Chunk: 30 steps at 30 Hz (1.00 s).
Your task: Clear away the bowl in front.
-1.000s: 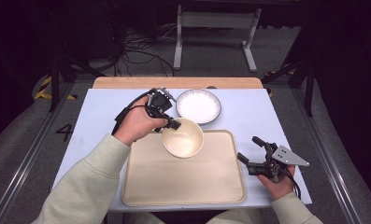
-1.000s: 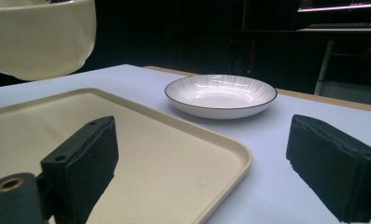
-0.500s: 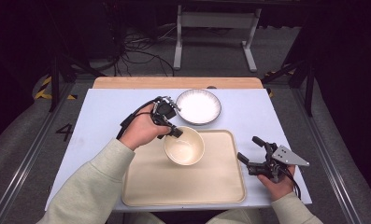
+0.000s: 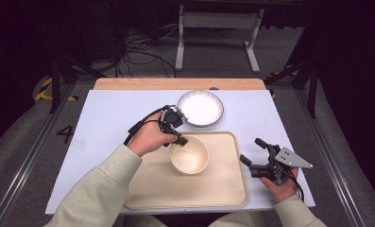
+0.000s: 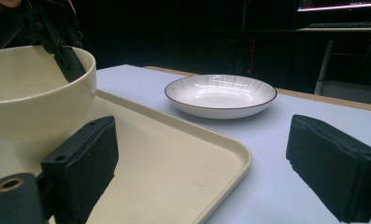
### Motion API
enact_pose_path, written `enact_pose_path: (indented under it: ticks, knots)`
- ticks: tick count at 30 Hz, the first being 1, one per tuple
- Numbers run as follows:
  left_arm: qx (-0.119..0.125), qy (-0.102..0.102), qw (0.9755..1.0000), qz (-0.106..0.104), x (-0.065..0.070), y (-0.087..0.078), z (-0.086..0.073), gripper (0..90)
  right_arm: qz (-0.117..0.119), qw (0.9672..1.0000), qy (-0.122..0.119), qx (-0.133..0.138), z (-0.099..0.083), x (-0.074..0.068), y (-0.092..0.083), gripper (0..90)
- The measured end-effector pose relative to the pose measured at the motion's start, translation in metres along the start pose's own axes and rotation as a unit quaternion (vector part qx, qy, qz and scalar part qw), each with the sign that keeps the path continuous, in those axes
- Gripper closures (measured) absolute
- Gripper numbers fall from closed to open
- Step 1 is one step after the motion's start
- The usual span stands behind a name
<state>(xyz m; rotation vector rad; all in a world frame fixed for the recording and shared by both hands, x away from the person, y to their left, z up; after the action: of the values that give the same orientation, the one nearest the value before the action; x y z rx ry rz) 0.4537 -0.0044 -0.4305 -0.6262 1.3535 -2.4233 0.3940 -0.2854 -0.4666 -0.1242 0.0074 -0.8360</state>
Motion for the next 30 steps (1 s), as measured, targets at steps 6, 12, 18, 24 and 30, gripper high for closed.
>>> enact_pose_path:
  ticks: [6, 12, 18, 24, 30]
  knots:
    - [-0.008, 0.002, 1.0000, 0.002, -0.001, 0.007, -0.003, 82.0, -0.001, 1.0000, 0.000, -0.001, 0.000, 0.000, 0.000, 9.4]
    - [-0.010, 0.003, 0.9999, 0.005, -0.001, 0.011, -0.003, 81.8, 0.000, 1.0000, 0.001, -0.001, 0.000, 0.000, 0.000, 9.4]
    - [-0.014, 0.005, 0.9999, 0.005, 0.000, 0.016, -0.004, 81.9, 0.000, 1.0000, 0.000, 0.000, 0.000, 0.000, 0.000, 9.4]
    - [-0.017, 0.005, 0.9998, 0.006, -0.002, 0.019, -0.006, 81.8, 0.000, 1.0000, 0.000, -0.001, 0.000, 0.000, 0.000, 9.4]
    - [-0.016, 0.001, 0.9998, 0.009, -0.004, 0.022, -0.007, 81.6, 0.000, 1.0000, 0.000, -0.001, 0.000, 0.000, 0.000, 9.4]
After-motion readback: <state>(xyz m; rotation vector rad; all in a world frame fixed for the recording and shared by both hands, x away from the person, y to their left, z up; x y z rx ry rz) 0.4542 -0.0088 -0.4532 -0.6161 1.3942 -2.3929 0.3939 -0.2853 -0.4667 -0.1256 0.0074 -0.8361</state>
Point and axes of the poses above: each handheld gripper's, and its own axes: y roughly forward along the jaws, z roughly out of its top, x roughly to its right, the point moved 7 cm from there along y, roughly forward along the jaws, and after that the axes turned 2 degrees about -y, right-handed, at the moved point
